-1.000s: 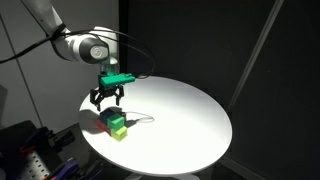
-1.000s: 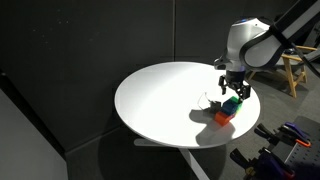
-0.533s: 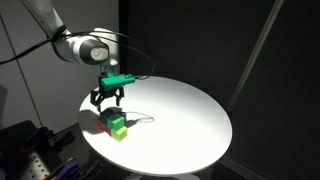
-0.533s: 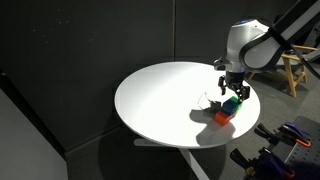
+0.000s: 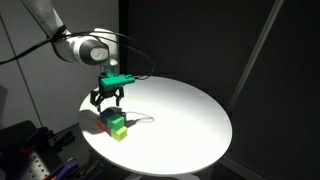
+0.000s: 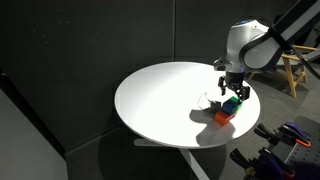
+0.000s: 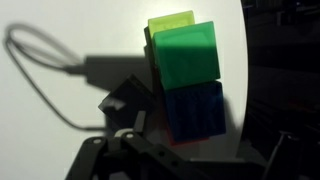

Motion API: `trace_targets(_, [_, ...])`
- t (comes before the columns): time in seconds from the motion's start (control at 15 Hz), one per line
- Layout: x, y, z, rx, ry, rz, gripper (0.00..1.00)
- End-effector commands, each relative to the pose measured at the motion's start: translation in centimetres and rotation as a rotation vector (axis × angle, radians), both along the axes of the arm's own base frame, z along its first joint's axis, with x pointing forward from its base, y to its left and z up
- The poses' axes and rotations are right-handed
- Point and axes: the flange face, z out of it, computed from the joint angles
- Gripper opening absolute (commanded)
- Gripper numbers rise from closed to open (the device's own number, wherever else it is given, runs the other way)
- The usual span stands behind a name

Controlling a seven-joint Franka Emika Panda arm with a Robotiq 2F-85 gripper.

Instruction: Pick up the blue block and put it on the table

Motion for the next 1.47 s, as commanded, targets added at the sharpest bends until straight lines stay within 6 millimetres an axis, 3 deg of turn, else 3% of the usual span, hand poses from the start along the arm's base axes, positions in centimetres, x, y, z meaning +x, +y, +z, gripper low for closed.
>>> trace_targets(0.0, [-0.1, 0.4, -0.3, 0.003, -0.006, 0.013, 1.0])
trace_targets(1.4, [-0.4, 0.7, -2.5, -0.007, 0.02, 0.022, 1.0])
